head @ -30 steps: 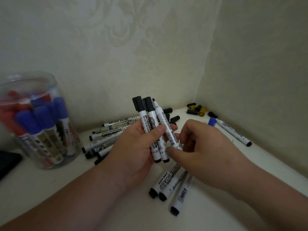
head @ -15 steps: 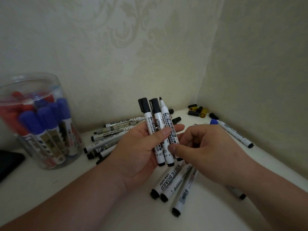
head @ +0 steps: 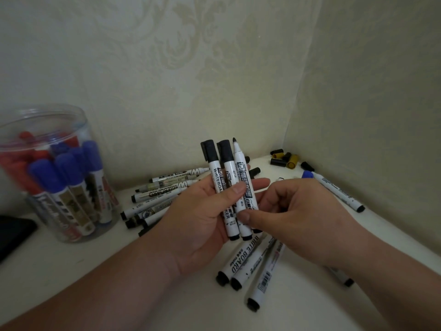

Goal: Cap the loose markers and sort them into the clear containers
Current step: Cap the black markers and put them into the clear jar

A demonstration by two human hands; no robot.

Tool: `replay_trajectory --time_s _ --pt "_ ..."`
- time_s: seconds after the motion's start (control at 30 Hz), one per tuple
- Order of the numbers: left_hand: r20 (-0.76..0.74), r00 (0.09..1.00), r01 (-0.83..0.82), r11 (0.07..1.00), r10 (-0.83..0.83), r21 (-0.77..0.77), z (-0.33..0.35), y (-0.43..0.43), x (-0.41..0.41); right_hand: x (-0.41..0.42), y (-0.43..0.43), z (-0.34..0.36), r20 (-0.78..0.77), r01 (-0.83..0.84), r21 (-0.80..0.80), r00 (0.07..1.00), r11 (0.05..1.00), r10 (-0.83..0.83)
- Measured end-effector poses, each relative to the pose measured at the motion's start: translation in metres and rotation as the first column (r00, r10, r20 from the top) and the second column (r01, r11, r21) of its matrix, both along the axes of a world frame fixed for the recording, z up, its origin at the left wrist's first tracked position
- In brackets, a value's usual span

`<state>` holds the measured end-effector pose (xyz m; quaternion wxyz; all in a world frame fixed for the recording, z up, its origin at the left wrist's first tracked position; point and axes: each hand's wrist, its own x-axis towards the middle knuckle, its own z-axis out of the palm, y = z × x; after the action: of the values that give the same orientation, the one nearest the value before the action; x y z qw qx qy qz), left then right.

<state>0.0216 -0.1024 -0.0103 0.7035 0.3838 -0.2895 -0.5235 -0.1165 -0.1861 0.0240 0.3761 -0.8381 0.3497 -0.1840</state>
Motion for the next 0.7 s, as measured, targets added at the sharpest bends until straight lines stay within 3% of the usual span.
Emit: replay_trajectory --time_s 0.4,0.7 --pt "-0.065 0.994 0.092 0.995 -0.093 -0.025 0.0005 0.0001 0.0006 -0.0027 -0.0026 0.0050 0.013 -0.036 0.102 0.999 0.994 0.034" --pt "0.004 0.998 0.063 0.998 -0.063 -0.028 0.0002 0.0013 -0.0023 -0.0009 -0.0031 -0.0005 -0.012 -0.073 0.040 0.997 0.997 0.073"
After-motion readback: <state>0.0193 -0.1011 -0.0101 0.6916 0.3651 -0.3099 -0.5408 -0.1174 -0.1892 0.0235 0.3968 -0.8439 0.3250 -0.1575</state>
